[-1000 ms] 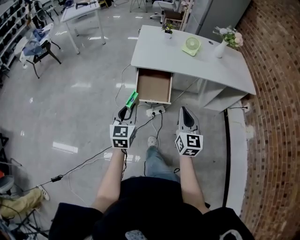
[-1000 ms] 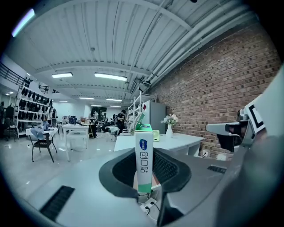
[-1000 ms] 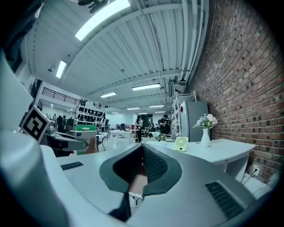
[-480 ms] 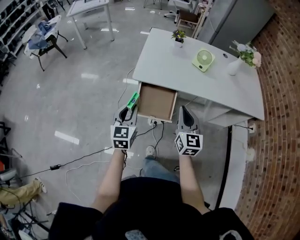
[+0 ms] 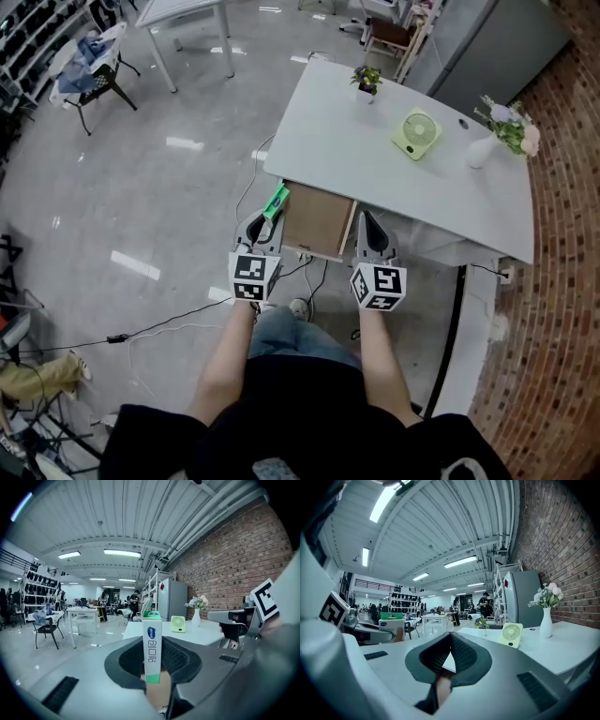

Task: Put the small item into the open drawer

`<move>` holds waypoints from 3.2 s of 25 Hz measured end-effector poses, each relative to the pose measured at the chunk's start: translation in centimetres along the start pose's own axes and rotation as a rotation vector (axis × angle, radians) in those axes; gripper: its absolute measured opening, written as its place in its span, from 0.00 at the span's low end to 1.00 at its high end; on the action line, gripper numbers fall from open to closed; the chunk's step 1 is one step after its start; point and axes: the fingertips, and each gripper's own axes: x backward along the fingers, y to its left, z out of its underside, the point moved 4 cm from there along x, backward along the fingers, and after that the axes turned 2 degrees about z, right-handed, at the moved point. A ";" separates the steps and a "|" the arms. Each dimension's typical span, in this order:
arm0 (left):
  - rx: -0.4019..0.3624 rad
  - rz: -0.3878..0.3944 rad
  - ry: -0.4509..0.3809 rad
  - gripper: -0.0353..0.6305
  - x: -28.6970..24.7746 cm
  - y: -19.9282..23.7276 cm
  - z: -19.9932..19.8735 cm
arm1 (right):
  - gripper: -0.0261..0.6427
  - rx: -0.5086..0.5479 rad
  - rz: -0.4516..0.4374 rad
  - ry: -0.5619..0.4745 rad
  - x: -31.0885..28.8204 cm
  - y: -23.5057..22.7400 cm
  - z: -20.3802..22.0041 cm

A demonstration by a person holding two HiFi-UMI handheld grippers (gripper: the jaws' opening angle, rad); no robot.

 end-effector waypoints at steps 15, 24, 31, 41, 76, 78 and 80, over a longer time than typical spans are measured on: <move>0.015 0.066 0.077 0.20 -3.8 0.8 1.8 | 0.04 -0.027 0.021 0.090 -3.2 -0.4 3.1; 0.031 0.096 0.149 0.20 -8.7 0.4 7.2 | 0.04 -0.049 -0.022 0.174 -6.6 -1.8 9.9; 0.034 0.124 0.200 0.20 -13.8 0.1 14.6 | 0.04 -0.060 -0.055 0.244 -10.3 -2.2 17.8; 0.099 0.107 0.345 0.20 -20.0 1.5 25.1 | 0.04 -0.027 -0.080 0.345 -15.9 -2.0 27.4; 0.144 0.185 0.633 0.39 -24.8 1.4 32.7 | 0.04 -0.060 0.018 0.405 -17.0 -3.2 31.9; 0.154 0.178 0.604 0.37 -24.5 1.5 31.7 | 0.04 -0.064 0.018 0.400 -16.9 -3.2 31.4; 0.146 0.168 0.561 0.28 -23.7 1.6 30.0 | 0.04 -0.069 0.018 0.394 -16.5 -3.0 30.6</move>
